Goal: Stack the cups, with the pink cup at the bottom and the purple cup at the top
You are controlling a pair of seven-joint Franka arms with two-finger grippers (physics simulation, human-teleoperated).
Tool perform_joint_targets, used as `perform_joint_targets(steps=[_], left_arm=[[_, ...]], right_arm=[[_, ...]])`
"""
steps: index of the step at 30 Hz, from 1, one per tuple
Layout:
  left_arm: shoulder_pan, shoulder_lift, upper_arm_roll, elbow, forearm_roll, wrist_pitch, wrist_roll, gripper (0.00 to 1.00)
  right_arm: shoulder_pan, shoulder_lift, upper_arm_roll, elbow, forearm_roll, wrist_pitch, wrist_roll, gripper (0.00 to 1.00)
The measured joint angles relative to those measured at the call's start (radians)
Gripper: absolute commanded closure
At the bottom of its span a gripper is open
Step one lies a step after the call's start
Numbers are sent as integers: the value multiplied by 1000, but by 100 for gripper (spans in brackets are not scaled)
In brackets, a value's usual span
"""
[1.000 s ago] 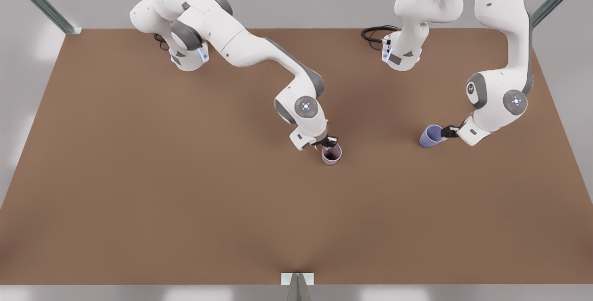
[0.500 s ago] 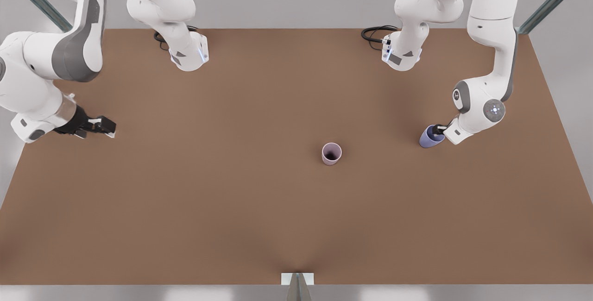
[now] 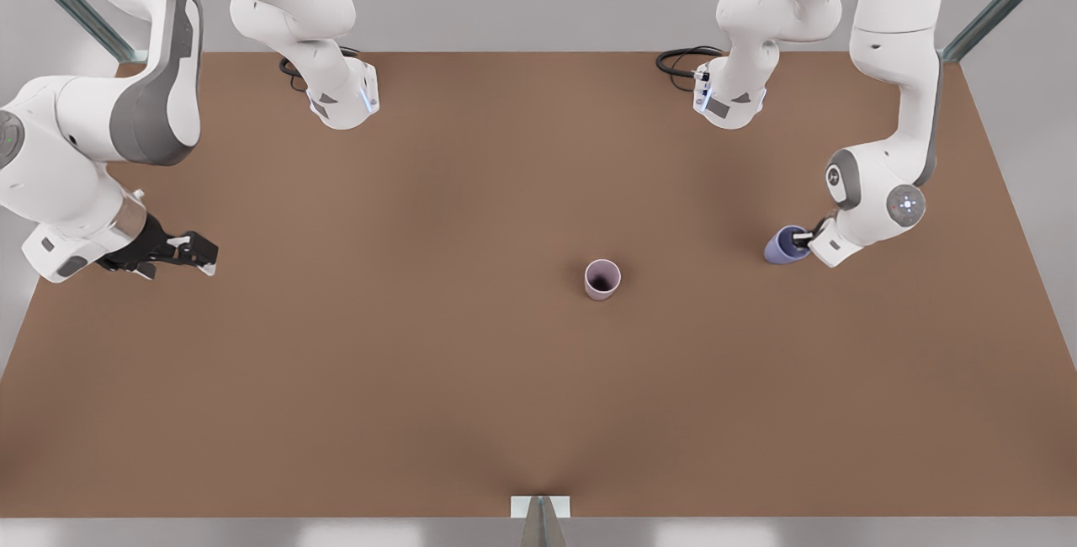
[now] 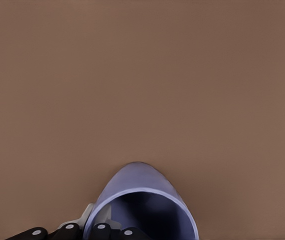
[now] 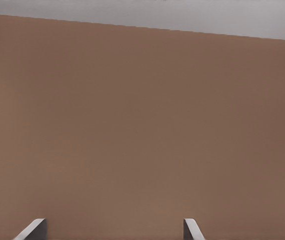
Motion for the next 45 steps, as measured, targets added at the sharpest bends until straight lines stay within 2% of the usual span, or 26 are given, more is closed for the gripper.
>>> perform_joint_targets(steps=[5, 7, 10, 14, 19, 25, 29, 45], left_arm=[[-13, 4, -23, 223, 2, -218, -27, 79], [-13, 3, -81, 279, -8, -264, -107, 79], [-16, 12, -224, 404, -20, -363, -346, 79], [-56, 30, -379, 450, -34, -362, -615, 79], [-241, 93, -386, 534, -61, -355, -868, 79], [-319, 169, -386, 612, -83, -354, -975, 79], [-319, 216, -385, 660, -84, -346, -990, 79], [-328, 262, -384, 660, -68, -337, -983, 79]], right_arm=[[-3, 0, 0, 1, 0, 7, 0, 0], [-3, 0, 0, 1, 0, 9, 0, 0], [-4, 0, 0, 1, 0, 8, -1, 0], [-4, 0, 0, 3, 0, 9, 0, 0], [-6, 0, -1, 3, 0, 9, -2, 0], [-6, 1, -2, 7, -2, 9, -2, 0], [-6, 2, -2, 8, -2, 9, -2, 0], [-6, 2, -2, 8, -2, 11, 0, 0]])
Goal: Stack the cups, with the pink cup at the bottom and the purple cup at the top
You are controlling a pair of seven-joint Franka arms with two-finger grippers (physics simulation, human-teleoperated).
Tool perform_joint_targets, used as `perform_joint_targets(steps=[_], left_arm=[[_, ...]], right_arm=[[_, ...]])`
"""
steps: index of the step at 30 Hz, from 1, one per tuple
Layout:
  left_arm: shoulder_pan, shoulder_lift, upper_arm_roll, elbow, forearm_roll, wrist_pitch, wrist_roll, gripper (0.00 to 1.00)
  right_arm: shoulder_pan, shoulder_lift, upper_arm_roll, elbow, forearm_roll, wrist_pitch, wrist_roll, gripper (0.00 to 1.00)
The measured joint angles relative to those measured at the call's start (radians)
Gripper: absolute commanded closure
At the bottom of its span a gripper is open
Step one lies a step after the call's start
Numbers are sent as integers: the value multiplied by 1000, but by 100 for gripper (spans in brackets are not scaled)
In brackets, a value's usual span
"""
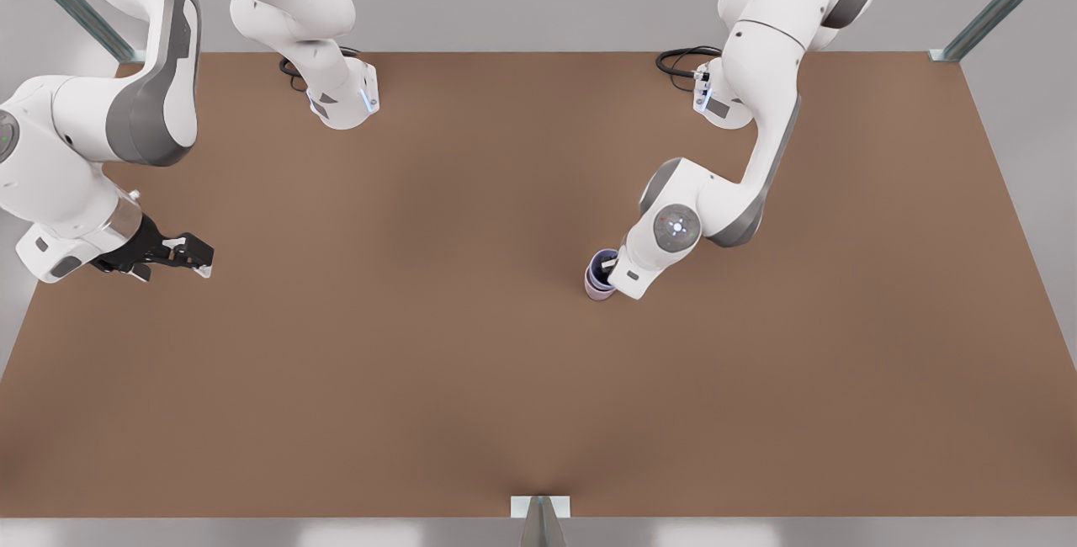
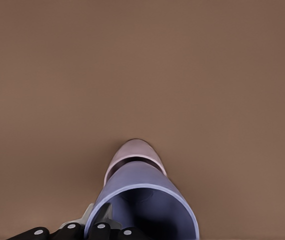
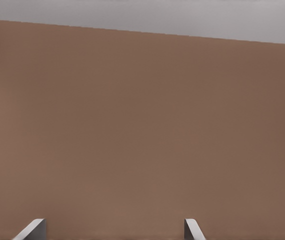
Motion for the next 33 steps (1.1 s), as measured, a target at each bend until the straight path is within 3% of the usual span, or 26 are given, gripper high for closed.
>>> perform_joint_targets(steps=[27, 33], left_arm=[[-2, 26, 0, 2, 14, 8, 8, 78], [-3, 26, 0, 1, 5, 14, 9, 73]], right_arm=[[-2, 3, 0, 1, 0, 0, 0, 0], [-2, 3, 0, 1, 2, 1, 0, 0]])
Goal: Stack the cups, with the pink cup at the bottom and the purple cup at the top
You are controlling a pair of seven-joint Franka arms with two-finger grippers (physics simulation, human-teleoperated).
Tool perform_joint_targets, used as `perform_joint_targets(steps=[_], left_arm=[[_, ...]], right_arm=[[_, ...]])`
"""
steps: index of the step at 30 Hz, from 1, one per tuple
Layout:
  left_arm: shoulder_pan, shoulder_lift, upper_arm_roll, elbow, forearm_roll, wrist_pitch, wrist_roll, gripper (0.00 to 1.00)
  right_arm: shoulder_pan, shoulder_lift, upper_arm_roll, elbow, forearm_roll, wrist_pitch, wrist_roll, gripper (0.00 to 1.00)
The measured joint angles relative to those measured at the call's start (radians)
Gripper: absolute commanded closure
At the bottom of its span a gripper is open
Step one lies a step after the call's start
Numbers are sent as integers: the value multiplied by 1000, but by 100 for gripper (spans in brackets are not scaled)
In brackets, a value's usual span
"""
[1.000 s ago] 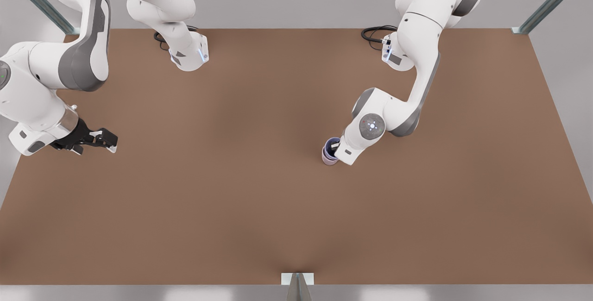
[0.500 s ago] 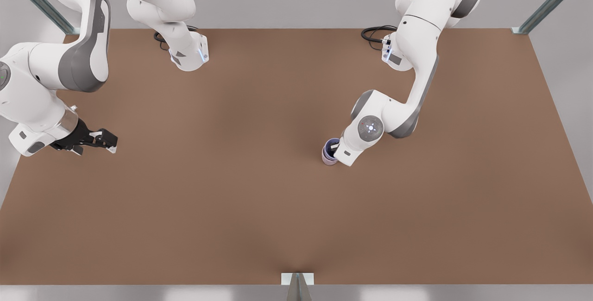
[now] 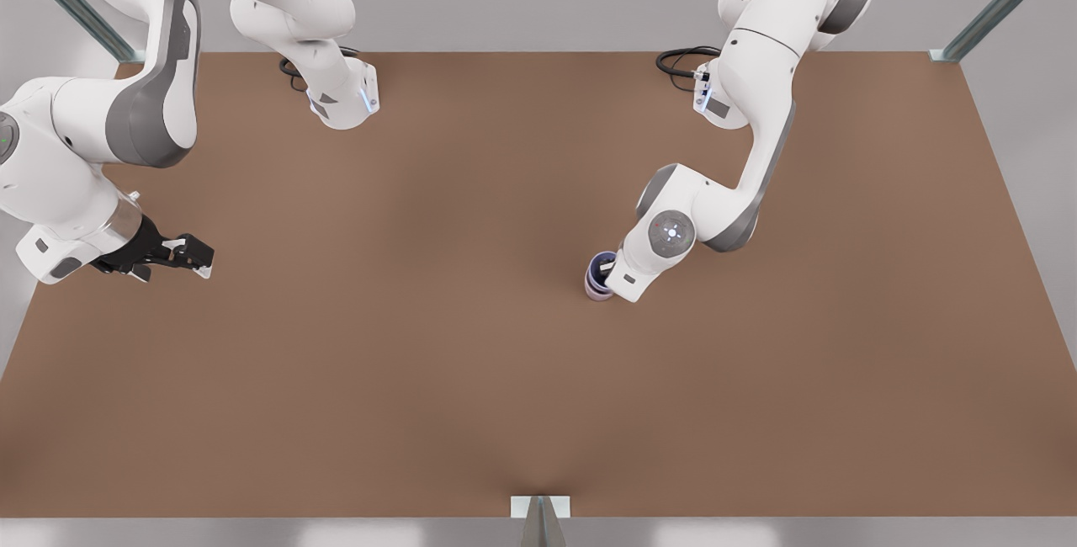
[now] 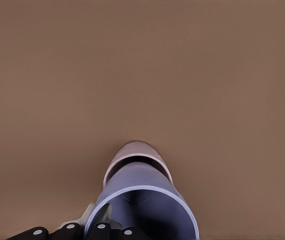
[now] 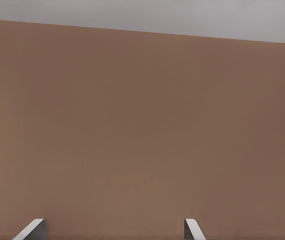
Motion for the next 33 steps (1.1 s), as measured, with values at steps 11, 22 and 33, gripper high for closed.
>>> perform_joint_targets(steps=[11, 22, 33], left_arm=[[-5, 3, 0, -1, -17, 2, 2, 67], [-3, 6, 1, 0, -36, 1, 4, 63], [-3, -4, 3, 21, -15, -13, 0, 0]], right_arm=[[0, 1, 0, -1, -1, 0, 0, 0], [0, 2, 0, 0, -2, 0, 0, 0], [0, 2, 0, 3, -2, 0, 0, 0]])
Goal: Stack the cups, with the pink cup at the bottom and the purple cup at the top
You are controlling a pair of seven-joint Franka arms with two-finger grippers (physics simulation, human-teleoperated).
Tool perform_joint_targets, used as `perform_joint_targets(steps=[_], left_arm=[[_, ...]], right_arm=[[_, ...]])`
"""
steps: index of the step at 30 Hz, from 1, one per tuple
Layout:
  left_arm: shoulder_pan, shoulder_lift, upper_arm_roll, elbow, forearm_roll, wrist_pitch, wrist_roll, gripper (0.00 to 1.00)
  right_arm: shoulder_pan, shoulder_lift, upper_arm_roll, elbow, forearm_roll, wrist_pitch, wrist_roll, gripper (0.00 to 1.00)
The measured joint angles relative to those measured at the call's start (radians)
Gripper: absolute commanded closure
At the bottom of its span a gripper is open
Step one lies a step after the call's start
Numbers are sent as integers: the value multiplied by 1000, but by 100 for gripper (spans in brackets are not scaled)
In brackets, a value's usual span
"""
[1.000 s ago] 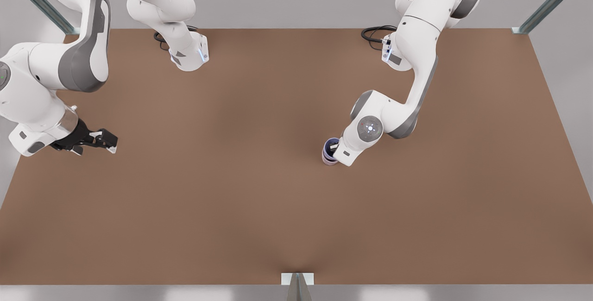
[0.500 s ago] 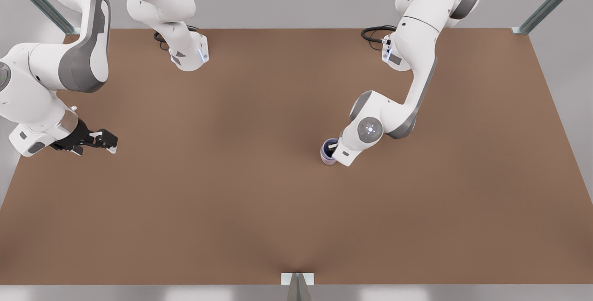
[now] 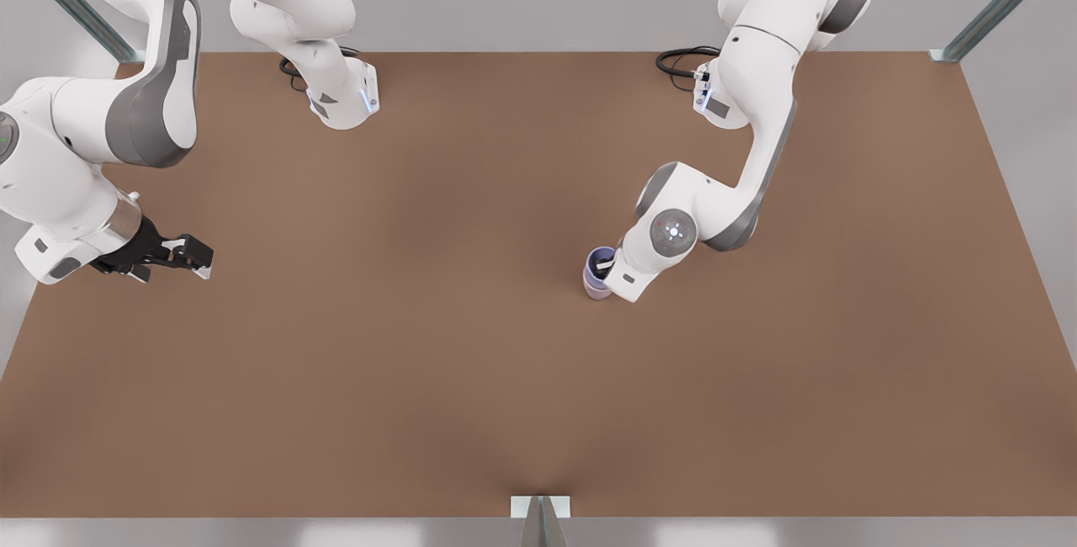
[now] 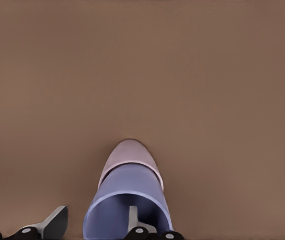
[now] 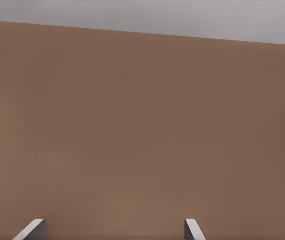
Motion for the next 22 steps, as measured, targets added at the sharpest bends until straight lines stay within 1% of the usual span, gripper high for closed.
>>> perform_joint_targets(steps=[4, 9, 11, 12, 14, 15, 16, 17, 18, 20, 22], left_arm=[[0, -5, 3, 26, 7, -31, -5, 0], [3, -12, 17, 200, 44, -267, 2, 0], [4, -29, 87, 265, 74, -342, 131, 0], [8, -55, 162, 280, 87, -387, 290, 0], [5, -113, 259, 281, 104, -442, 477, 0], [10, -139, 277, 283, 110, -459, 516, 0], [40, -173, 258, 281, 128, -463, 523, 0], [168, -202, 142, 278, 150, -461, 529, 0], [246, -222, 52, 278, 181, -454, 537, 0], [292, -248, 33, 277, 231, -446, 551, 0], [290, -262, 34, 275, 263, -446, 553, 0]], right_arm=[[0, 0, 0, 1, 0, 0, 0, 0], [0, 0, 0, 0, 0, 0, 0, 0], [0, 0, 0, 0, 0, 0, 0, 0], [0, 0, 0, 0, 0, 0, 0, 0], [0, 0, 0, 1, 0, 0, 0, 0], [0, 0, 0, 2, 0, 0, 0, 0], [0, 0, 0, 1, 0, 0, 0, 0], [0, 0, 0, 2, 0, 0, 0, 0], [0, 0, 0, 2, 0, 0, 0, 0], [0, 0, 0, 1, 0, 0, 0, 0], [0, 1, 0, 2, 0, 0, 0, 0]])
